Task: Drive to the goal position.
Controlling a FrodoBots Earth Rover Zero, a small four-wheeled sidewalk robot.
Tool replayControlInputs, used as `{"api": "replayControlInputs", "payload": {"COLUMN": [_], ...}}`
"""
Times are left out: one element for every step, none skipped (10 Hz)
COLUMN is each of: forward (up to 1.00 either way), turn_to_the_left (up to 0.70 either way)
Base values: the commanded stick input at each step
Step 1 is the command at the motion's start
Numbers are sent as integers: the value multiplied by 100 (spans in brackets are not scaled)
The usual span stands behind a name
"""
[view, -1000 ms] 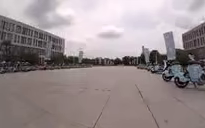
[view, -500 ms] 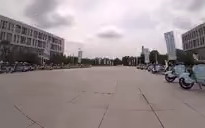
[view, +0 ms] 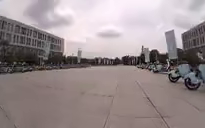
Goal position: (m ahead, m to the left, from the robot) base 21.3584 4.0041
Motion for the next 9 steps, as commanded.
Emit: {"api": "replayControlInputs", "payload": {"forward": [45,45,45,45,45,45,45,45,45], "turn_to_the_left": [0,0,0,0,0,0,0,0,0]}}
